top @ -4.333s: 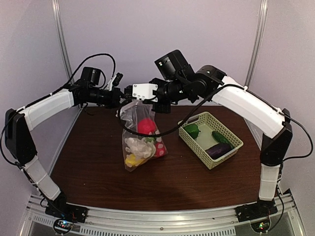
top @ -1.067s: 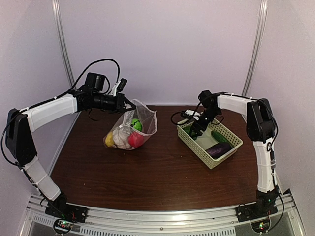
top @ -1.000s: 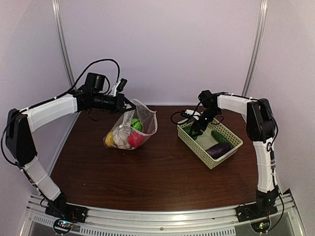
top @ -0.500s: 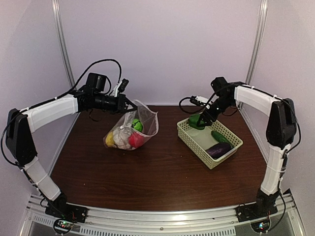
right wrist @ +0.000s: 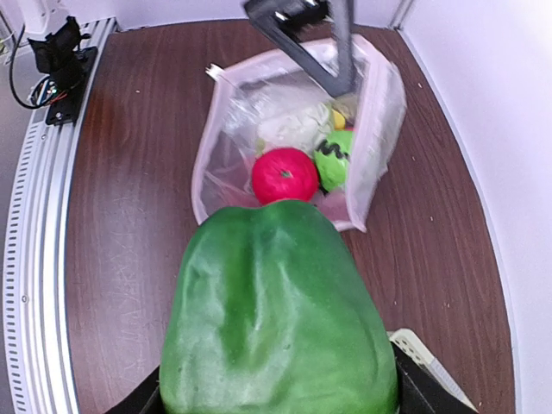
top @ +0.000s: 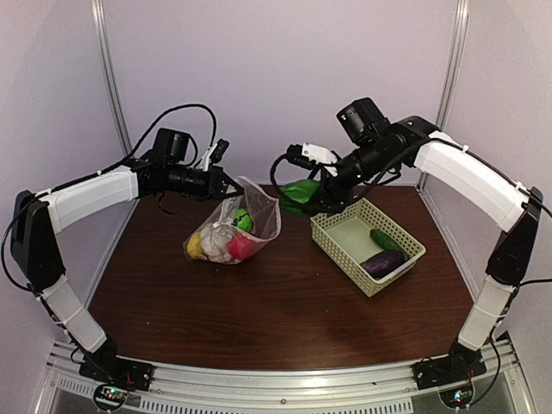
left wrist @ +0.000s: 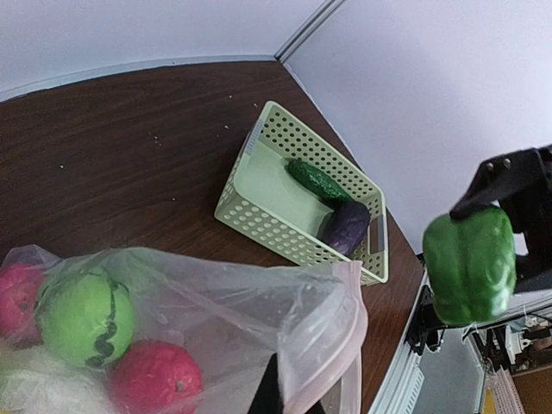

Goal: Place the food in the zip-top bag and seal the zipper
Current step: Place the fake vegetable in the zipper food storage bag.

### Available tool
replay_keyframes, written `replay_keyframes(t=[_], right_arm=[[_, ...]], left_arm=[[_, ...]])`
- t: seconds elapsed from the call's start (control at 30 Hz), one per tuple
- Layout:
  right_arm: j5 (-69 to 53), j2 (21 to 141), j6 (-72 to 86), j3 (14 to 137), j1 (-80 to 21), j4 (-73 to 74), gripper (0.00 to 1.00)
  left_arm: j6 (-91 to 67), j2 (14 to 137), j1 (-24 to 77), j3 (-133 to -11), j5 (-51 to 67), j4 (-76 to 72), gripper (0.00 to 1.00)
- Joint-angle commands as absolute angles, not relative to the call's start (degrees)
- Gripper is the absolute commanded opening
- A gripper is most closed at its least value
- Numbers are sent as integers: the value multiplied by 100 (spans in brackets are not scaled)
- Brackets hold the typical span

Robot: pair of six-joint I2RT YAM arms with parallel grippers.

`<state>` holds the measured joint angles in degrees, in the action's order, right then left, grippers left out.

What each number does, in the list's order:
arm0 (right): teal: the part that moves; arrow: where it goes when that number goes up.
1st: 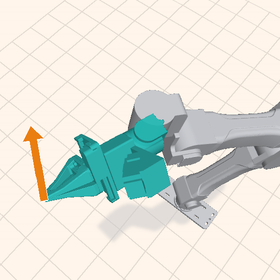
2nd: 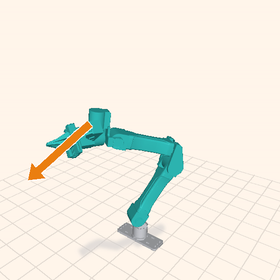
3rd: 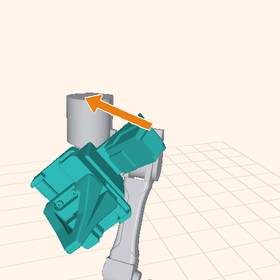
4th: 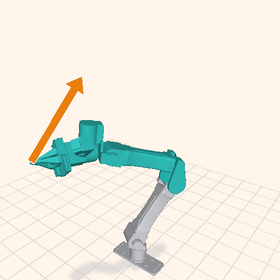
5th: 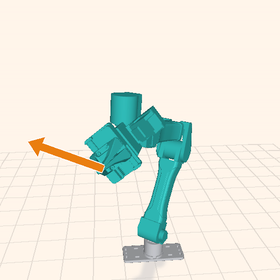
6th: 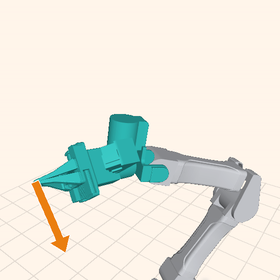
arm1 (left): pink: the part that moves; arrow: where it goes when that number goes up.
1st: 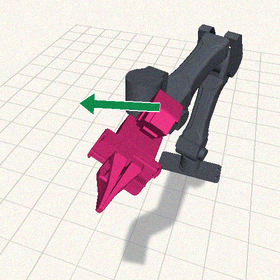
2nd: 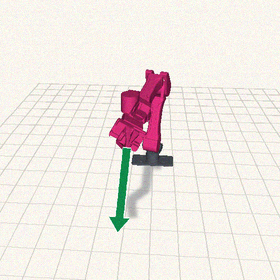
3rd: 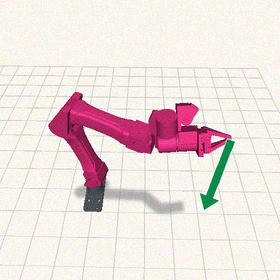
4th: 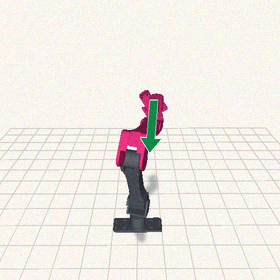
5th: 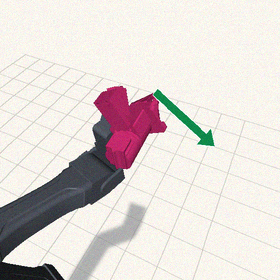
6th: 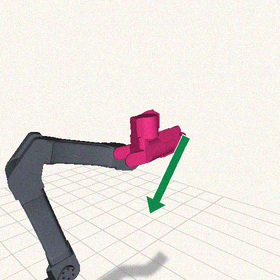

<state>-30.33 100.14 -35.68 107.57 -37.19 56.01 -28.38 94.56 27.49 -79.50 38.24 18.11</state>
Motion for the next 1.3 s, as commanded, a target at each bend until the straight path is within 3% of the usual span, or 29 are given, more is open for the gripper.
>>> replay_keyframes(t=[0.0,0.33,0.7,1.0,1.13,1.27], right_arm=[[-2379,10081,-3639,11267,-4361,5818,58],[187,10849,-3602,11665,-5420,5275,58],[792,11355,-3480,12032,-5693,5049,63],[282,11424,-3357,12312,-5729,5137,99],[115,11284,-3462,12237,-5731,5294,98],[-735,11125,-4340,12144,-5726,6002,83]], left_arm=[[-2733,9502,2791,-8007,3920,1717,0],[-2742,9505,2795,-8016,3946,1719,0],[-2776,9479,2799,-8016,3974,1720,0],[-2760,9422,2804,-8016,3957,1718,0],[-2760,9405,2804,-8016,3972,1718,0],[-2767,9404,2804,-8016,3978,1722,0]])
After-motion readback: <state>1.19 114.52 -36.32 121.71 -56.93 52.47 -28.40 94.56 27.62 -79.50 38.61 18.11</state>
